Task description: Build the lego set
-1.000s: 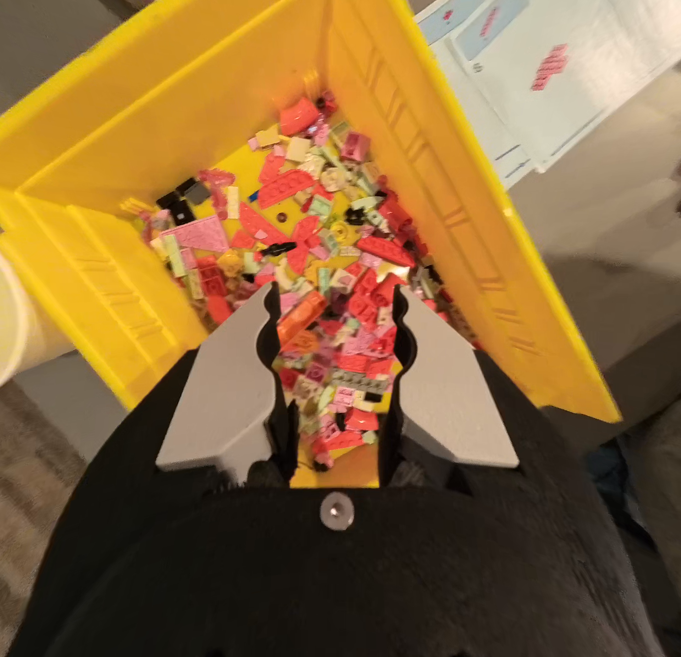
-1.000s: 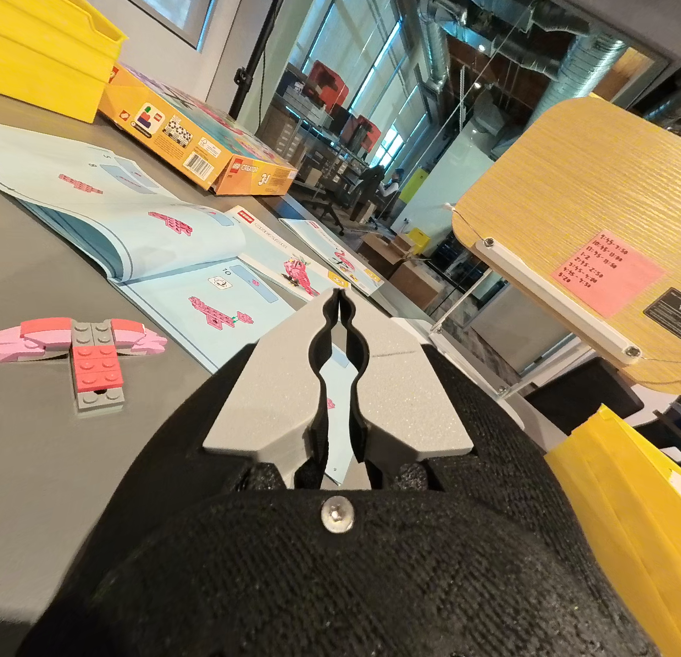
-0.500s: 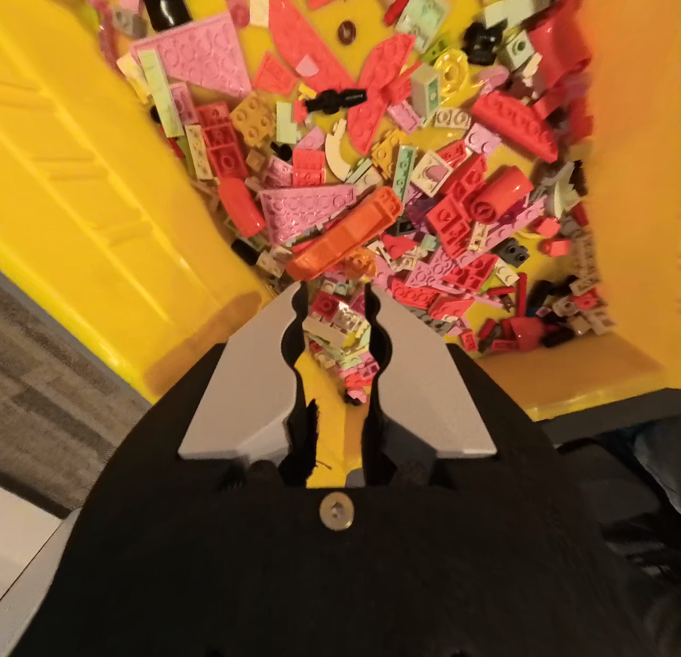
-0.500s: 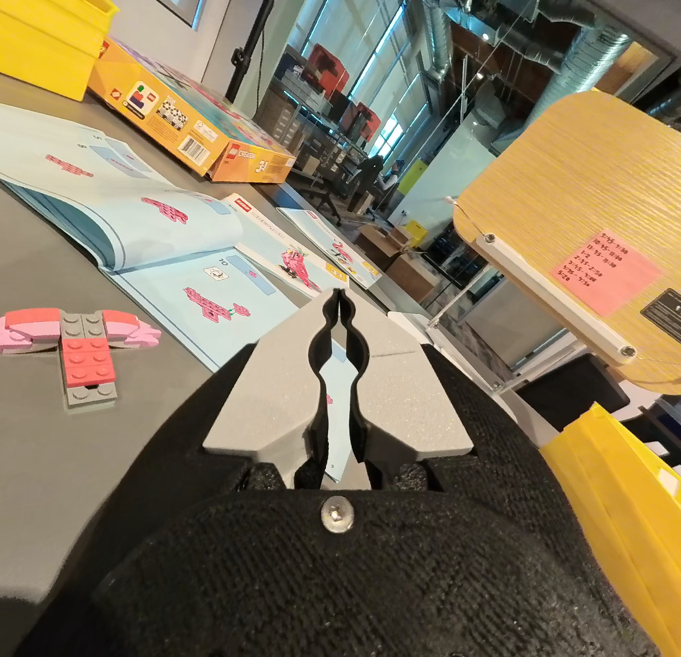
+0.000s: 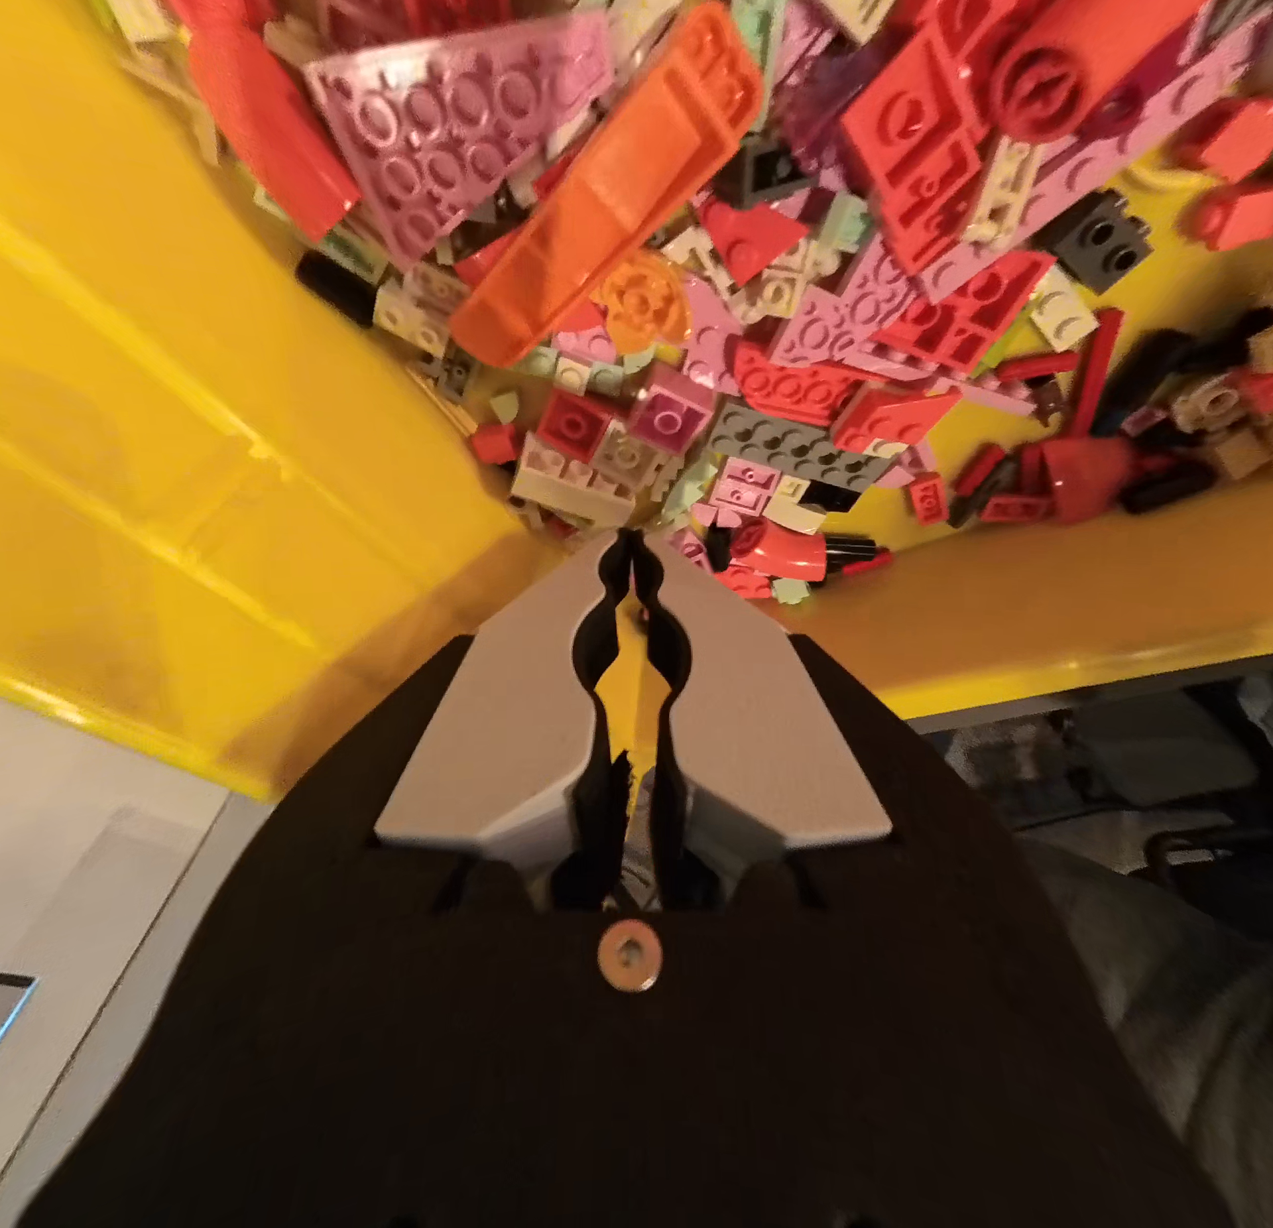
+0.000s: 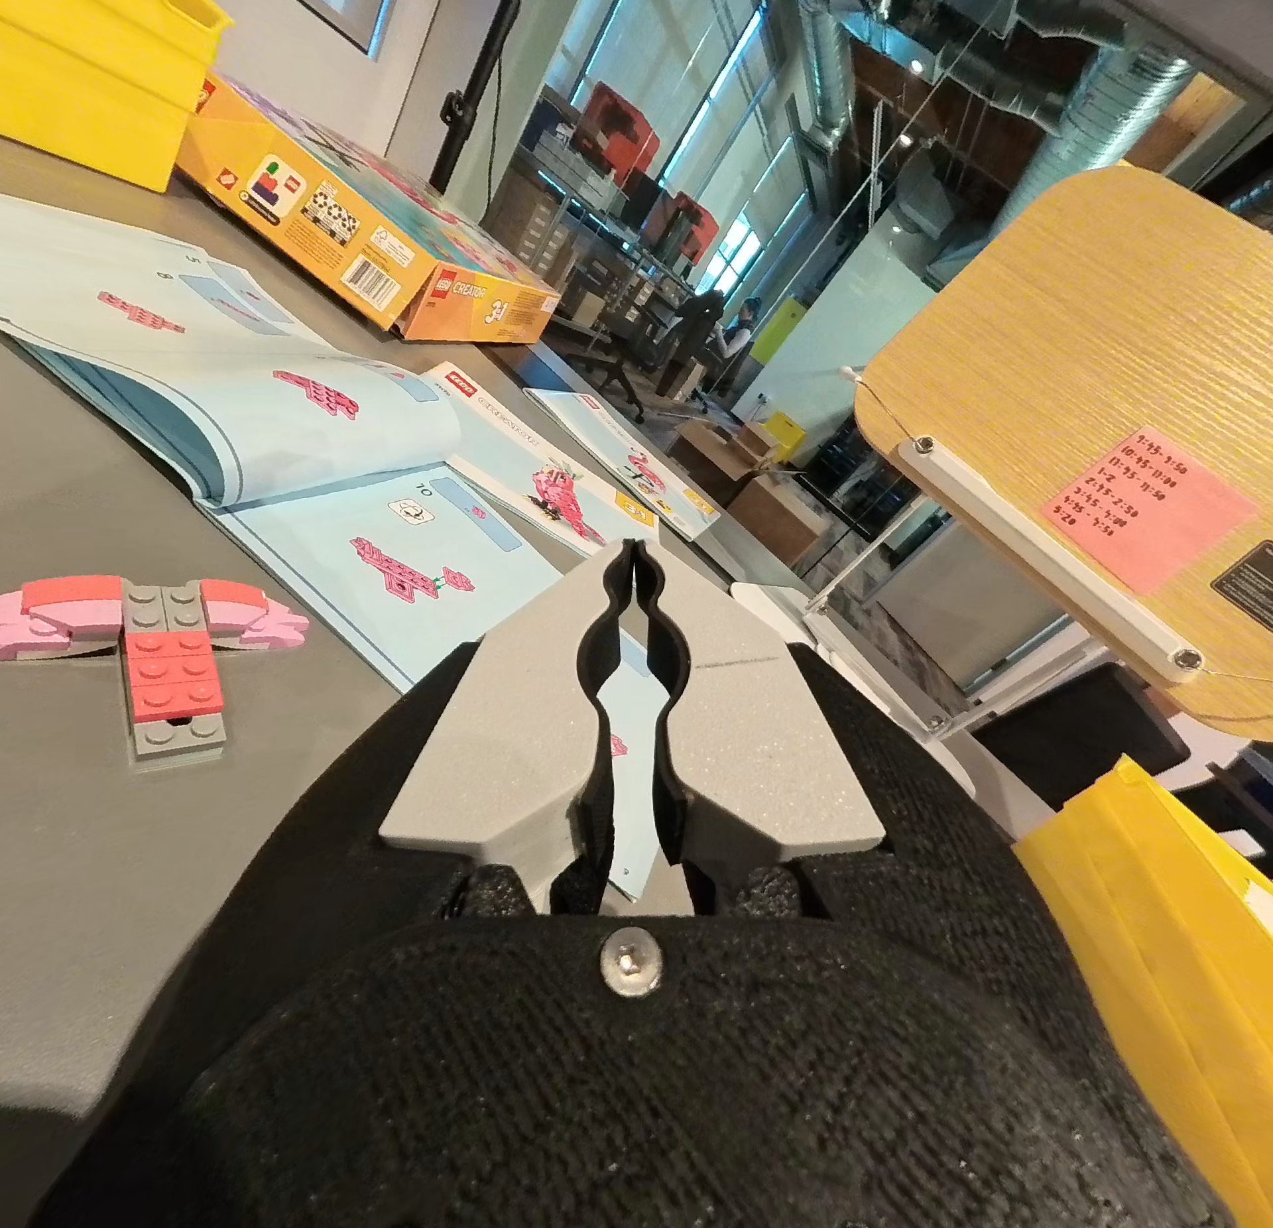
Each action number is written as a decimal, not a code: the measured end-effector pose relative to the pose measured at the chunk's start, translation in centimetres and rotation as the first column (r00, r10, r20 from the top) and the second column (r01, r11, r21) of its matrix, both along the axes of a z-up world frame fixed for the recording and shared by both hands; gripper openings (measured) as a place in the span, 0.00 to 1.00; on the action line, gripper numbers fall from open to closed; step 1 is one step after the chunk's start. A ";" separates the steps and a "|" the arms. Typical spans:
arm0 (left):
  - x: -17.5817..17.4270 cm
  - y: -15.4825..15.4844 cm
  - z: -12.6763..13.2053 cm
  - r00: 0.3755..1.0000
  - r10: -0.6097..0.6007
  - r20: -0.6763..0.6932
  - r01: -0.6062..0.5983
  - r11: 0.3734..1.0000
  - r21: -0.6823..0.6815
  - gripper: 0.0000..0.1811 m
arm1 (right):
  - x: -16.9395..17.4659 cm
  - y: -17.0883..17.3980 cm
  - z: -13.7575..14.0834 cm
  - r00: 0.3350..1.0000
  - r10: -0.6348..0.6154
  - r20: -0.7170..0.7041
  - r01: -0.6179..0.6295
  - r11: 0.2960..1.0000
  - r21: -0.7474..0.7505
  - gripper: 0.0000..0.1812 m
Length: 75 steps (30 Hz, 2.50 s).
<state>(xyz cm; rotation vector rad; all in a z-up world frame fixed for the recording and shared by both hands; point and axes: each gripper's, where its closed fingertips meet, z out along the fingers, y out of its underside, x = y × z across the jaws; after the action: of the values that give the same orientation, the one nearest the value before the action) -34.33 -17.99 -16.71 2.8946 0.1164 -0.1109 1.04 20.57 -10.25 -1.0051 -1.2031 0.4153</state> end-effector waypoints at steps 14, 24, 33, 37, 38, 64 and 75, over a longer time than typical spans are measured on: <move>4.6 8.9 0.9 0.933 -0.358 0.025 0.304 0.825 0.476 0.41 | -0.3 0.0 -0.1 1.000 0.006 0.010 -0.006 1.000 0.000 0.00; -0.2 7.7 -0.7 0.928 -0.312 -0.202 0.365 0.866 0.341 0.33 | -0.6 0.2 -0.1 1.000 0.001 0.017 -0.002 1.000 0.005 0.00; -4.2 11.8 7.2 0.998 0.069 -0.002 -0.056 0.820 0.570 0.34 | -0.6 0.7 0.3 1.000 -0.031 0.004 0.031 0.998 0.059 0.00; -5.8 12.5 6.8 0.974 0.206 0.098 -0.224 0.787 0.575 0.33 | -0.6 0.4 1.1 0.999 -0.015 -0.044 0.019 0.997 0.081 0.05; -6.2 12.4 6.4 0.966 0.238 0.100 -0.251 0.779 0.575 0.31 | -0.6 0.2 1.5 0.998 0.000 -0.068 0.005 0.997 0.080 0.09; -1.0 8.2 -1.0 0.949 0.060 0.309 -0.109 0.984 0.143 0.05 | 0.8 2.4 4.1 0.949 -0.044 -0.313 0.027 0.998 -0.060 0.51; -4.4 11.2 2.2 0.996 -0.042 0.074 0.010 0.919 0.393 0.19 | 0.4 2.5 3.5 0.960 -0.056 -0.276 0.040 0.997 -0.063 0.52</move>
<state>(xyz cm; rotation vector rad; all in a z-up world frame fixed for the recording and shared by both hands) -38.69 -6.82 -14.52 3.2986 0.0951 0.0303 1.46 23.11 -6.80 -0.9860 -0.9168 0.5361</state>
